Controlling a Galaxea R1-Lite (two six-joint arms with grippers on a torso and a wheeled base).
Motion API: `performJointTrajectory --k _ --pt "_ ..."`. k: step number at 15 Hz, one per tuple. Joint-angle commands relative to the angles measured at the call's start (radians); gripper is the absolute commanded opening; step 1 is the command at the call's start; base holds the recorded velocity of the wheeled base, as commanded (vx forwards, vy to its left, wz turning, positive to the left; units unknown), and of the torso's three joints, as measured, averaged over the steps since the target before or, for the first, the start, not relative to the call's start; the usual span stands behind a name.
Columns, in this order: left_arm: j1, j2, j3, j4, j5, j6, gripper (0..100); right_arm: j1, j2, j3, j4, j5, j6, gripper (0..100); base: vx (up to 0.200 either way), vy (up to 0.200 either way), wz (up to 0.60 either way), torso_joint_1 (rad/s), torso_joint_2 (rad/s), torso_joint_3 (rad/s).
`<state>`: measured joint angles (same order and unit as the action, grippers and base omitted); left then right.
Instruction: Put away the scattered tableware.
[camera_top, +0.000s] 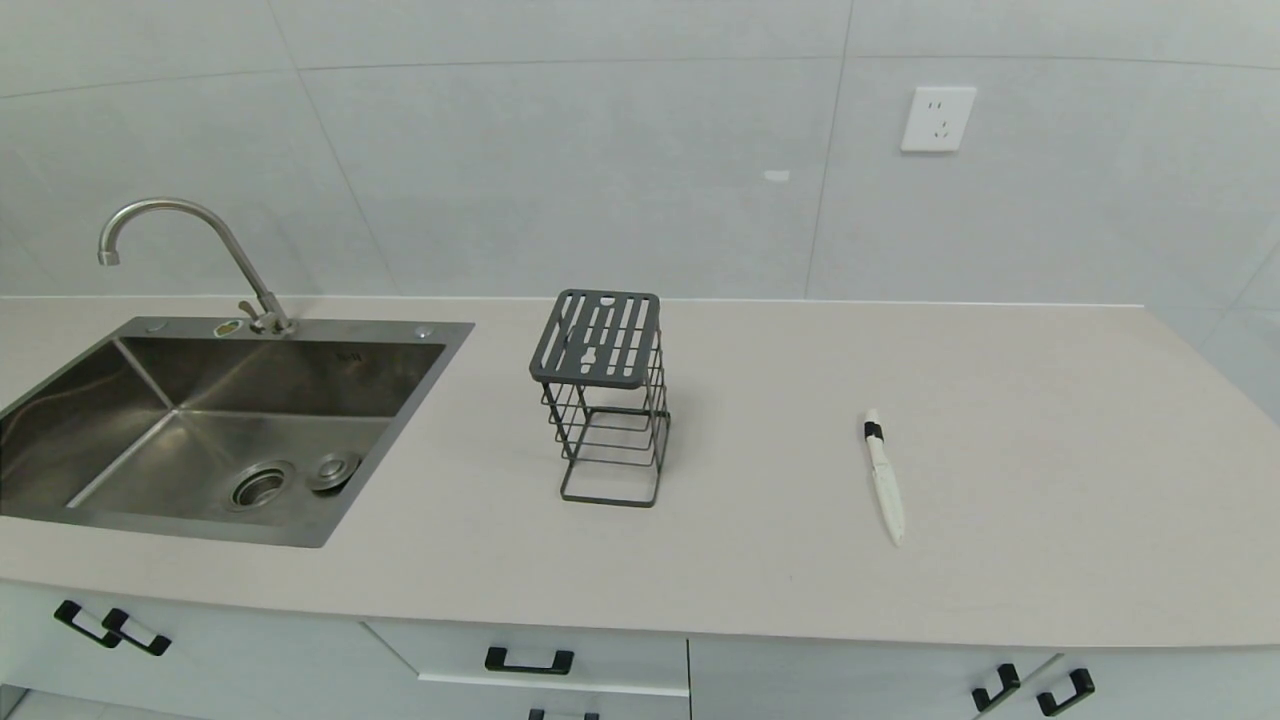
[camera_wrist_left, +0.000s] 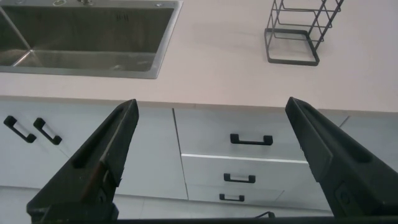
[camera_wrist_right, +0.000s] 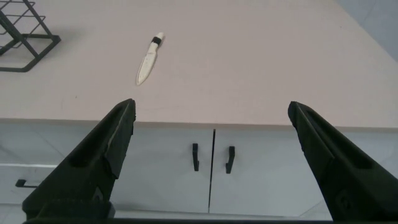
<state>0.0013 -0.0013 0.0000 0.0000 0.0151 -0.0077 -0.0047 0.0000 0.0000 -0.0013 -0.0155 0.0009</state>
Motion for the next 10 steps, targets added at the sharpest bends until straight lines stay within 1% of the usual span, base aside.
performJointTrajectory --k 1,10 --pt "0.000 0.001 0.000 -0.002 0.000 -0.002 100 0.000 0.002 0.000 0.000 0.000 -0.001 100 0.200 0.000 0.00 -0.007 -0.01 -0.002" --pt "0.000 0.001 0.000 -0.002 0.000 -0.006 100 0.000 0.002 0.000 0.000 0.000 -0.001 100 0.000 0.000 0.00 0.000 0.00 0.000"
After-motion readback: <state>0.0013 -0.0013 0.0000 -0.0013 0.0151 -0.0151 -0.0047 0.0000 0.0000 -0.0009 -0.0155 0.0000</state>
